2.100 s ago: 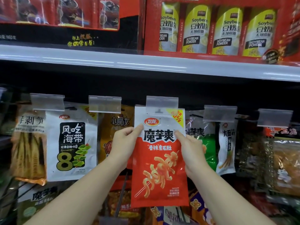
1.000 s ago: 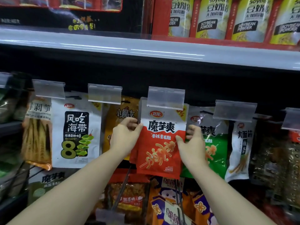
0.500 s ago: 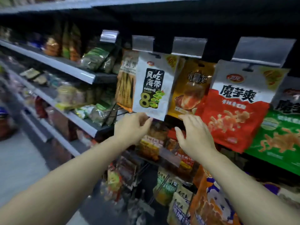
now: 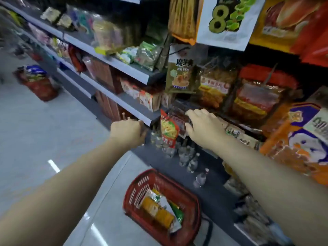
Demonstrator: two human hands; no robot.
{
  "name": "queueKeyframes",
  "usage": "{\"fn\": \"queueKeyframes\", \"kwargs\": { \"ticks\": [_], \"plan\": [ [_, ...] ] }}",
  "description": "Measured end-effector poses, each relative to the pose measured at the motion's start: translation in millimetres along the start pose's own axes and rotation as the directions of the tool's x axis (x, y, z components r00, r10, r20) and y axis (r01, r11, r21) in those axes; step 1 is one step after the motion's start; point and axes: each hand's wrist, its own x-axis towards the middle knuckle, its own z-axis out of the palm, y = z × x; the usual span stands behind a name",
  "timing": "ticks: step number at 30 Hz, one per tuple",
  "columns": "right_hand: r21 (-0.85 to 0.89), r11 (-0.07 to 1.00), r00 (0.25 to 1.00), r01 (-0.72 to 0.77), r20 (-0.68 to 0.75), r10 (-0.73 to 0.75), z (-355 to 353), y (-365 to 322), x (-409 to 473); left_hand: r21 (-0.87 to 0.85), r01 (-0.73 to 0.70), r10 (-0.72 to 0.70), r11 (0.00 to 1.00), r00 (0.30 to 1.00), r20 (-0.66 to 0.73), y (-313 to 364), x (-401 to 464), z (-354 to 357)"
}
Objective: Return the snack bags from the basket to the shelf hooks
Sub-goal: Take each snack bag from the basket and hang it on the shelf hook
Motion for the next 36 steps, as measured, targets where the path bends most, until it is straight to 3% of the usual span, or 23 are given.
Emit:
{"fn": "queueKeyframes", "kwargs": {
  "ticks": [5, 12, 18, 24, 31, 36],
  "plan": [
    [-0.012, 0.999, 0.981, -0.047, 0.186, 0.048, 106, -13, -18, -0.017, -0.046, 0.048, 0.999, 0.983, 0.177, -7, -26, 110],
    [-0.007, 1.0, 0.897, -0.022, 0.442, 0.023, 297, -5, -54, 0.011, -0.08, 0.069, 0.997, 0.917, 0.392, 19, -56, 304],
    [-0.026, 0.999, 0.827, -0.019, 0.561, 0.03, 497, 11, -80, 0.018, -0.084, 0.066, 0.996, 0.884, 0.462, 49, -72, 482],
    [0.005, 0.999, 0.78, -0.043, 0.625, 0.03, 681, 22, -87, 0.143, -0.128, 0.024, 0.981, 0.821, 0.571, 71, -58, 641],
    [0.148, 0.989, 0.708, 0.026, 0.695, -0.123, 807, 3, -94, 0.305, -0.16, -0.043, 0.939, 0.824, 0.565, 69, -46, 728],
    [0.18, 0.979, 0.692, -0.095, 0.719, -0.065, 828, -13, -111, 0.286, -0.173, -0.037, 0.942, 0.796, 0.604, 76, -52, 737]
  ]
}}
